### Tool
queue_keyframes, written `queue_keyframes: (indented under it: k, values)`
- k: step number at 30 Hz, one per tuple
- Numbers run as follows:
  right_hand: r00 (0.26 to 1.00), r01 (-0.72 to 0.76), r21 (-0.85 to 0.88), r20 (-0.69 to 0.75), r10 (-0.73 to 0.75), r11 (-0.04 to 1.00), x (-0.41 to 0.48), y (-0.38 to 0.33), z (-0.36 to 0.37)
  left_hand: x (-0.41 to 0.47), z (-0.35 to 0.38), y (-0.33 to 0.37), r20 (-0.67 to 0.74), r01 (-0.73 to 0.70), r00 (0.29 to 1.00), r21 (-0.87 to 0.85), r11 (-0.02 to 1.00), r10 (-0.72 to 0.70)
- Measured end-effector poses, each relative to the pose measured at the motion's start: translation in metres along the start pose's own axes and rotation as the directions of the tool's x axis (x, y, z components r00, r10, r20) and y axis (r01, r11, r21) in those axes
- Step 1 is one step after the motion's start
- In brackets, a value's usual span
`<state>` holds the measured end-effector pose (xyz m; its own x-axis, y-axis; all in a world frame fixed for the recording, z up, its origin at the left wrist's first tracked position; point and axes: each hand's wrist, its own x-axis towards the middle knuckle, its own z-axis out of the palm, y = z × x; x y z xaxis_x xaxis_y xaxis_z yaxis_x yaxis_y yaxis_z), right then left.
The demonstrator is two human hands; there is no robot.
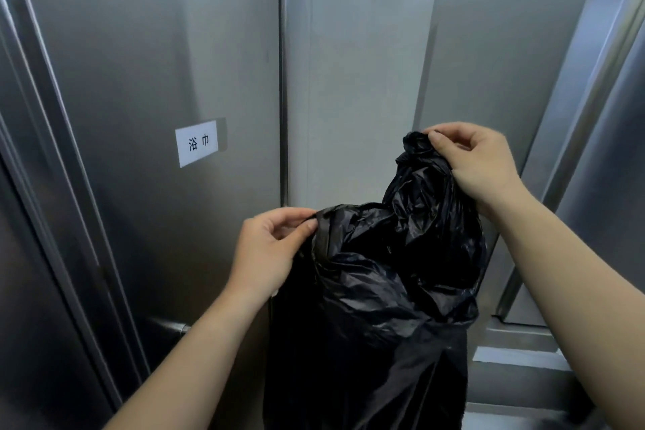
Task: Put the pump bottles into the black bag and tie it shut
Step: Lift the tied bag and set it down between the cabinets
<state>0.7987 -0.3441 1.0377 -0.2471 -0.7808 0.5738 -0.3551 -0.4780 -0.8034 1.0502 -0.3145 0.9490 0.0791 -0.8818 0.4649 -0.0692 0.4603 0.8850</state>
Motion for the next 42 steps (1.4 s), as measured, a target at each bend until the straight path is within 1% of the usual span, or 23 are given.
queue_keyframes:
  k: [5, 10, 14, 17, 22, 24, 27, 31, 34, 37, 40, 42]
  values:
    - [0.998, -0.021, 0.043, -0.059, 0.024, 0.999, -0.001, 0.011, -0.013, 0.019, 0.001, 0.01, 0.028, -0.012, 1.0, -0.041, 0.999, 0.013]
    - [0.994, 0.03, 0.016, -0.109, -0.028, 0.999, 0.021, -0.006, -0.016, 0.057, 0.006, 0.032, 0.059, -0.031, 0.998, -0.075, 0.997, 0.036]
    - [0.993, 0.093, -0.066, -0.07, -0.097, 0.994, 0.035, -0.017, -0.006, 0.089, 0.019, 0.042, 0.112, -0.015, 0.993, -0.05, 0.999, 0.021]
    - [0.993, 0.108, -0.118, -0.028, -0.112, 0.987, 0.03, -0.004, 0.003, 0.101, 0.025, 0.03, 0.121, 0.043, 0.992, -0.039, 0.998, -0.038]
    - [0.996, 0.077, -0.07, -0.04, -0.08, 0.995, 0.037, 0.029, 0.006, 0.124, 0.033, 0.002, 0.08, 0.106, 0.992, -0.088, 0.99, -0.099]
    - [0.995, 0.084, -0.053, -0.052, -0.086, 0.995, 0.054, 0.035, 0.007, 0.142, 0.041, 0.003, 0.085, 0.091, 0.993, -0.126, 0.988, -0.081]
    - [0.991, 0.113, -0.027, -0.07, -0.115, 0.993, 0.091, 0.037, 0.007, 0.178, 0.058, 0.014, 0.092, 0.028, 0.996, -0.159, 0.987, -0.014]
    - [0.984, 0.16, 0.01, -0.078, -0.159, 0.987, 0.149, 0.032, 0.015, 0.235, 0.079, 0.03, 0.065, -0.021, 0.997, -0.149, 0.989, 0.031]
    - [0.986, 0.152, 0.058, -0.082, -0.147, 0.987, 0.195, 0.027, 0.022, 0.28, 0.093, 0.042, 0.022, -0.04, 0.999, -0.143, 0.989, 0.044]
    - [0.982, 0.154, 0.099, -0.123, -0.141, 0.983, 0.236, 0.026, 0.028, 0.318, 0.104, 0.049, -0.004, -0.071, 0.997, -0.127, 0.989, 0.071]
    - [0.973, 0.174, 0.082, -0.17, -0.158, 0.981, 0.254, 0.043, 0.039, 0.337, 0.108, 0.035, -0.017, -0.087, 0.996, -0.097, 0.991, 0.086]
    - [0.978, 0.147, 0.07, -0.158, -0.134, 0.987, 0.251, 0.065, 0.05, 0.337, 0.107, 0.01, -0.003, -0.065, 0.998, -0.094, 0.993, 0.065]
